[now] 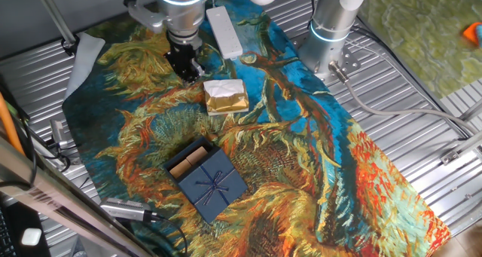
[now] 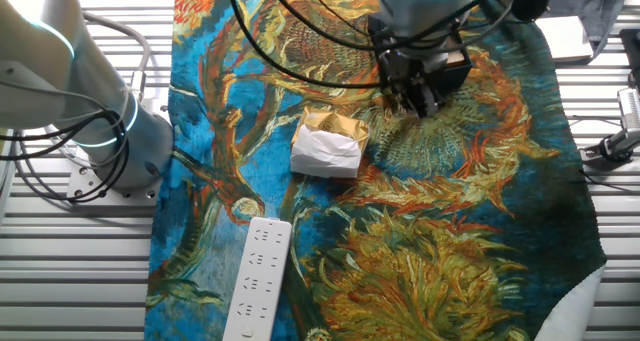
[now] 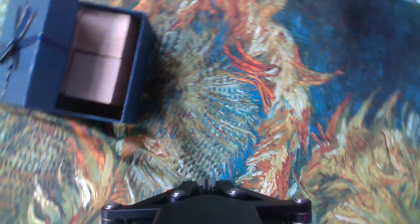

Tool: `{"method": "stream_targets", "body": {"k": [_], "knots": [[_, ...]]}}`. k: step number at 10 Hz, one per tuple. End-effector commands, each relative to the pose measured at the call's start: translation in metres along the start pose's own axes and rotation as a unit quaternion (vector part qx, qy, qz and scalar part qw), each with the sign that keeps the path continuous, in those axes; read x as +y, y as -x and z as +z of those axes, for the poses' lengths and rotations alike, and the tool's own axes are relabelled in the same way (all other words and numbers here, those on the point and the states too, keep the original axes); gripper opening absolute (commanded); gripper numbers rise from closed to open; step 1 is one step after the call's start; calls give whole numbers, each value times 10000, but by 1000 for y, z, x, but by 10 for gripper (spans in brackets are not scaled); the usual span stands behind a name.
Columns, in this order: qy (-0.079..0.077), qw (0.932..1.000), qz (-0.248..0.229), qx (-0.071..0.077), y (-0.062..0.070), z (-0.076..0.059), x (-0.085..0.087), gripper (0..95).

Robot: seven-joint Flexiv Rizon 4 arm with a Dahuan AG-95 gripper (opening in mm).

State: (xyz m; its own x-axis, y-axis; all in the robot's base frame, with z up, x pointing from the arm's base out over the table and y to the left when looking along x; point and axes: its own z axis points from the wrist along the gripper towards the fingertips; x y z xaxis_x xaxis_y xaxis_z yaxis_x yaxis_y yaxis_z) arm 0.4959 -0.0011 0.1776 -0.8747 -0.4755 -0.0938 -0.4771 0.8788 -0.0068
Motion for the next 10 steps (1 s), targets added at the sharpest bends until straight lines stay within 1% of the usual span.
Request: {"method": "stream_targets", "body": {"k": [1,3,5,7,10], "knots": [[145,9996,-220,101,2,8,-3,0],[156,9988,-450,101,3,17,-6,0],[189,9977,-636,156,10,21,-12,0],[223,9952,-930,204,19,23,-18,0],[155,9916,-1266,198,32,20,-25,0]]}}
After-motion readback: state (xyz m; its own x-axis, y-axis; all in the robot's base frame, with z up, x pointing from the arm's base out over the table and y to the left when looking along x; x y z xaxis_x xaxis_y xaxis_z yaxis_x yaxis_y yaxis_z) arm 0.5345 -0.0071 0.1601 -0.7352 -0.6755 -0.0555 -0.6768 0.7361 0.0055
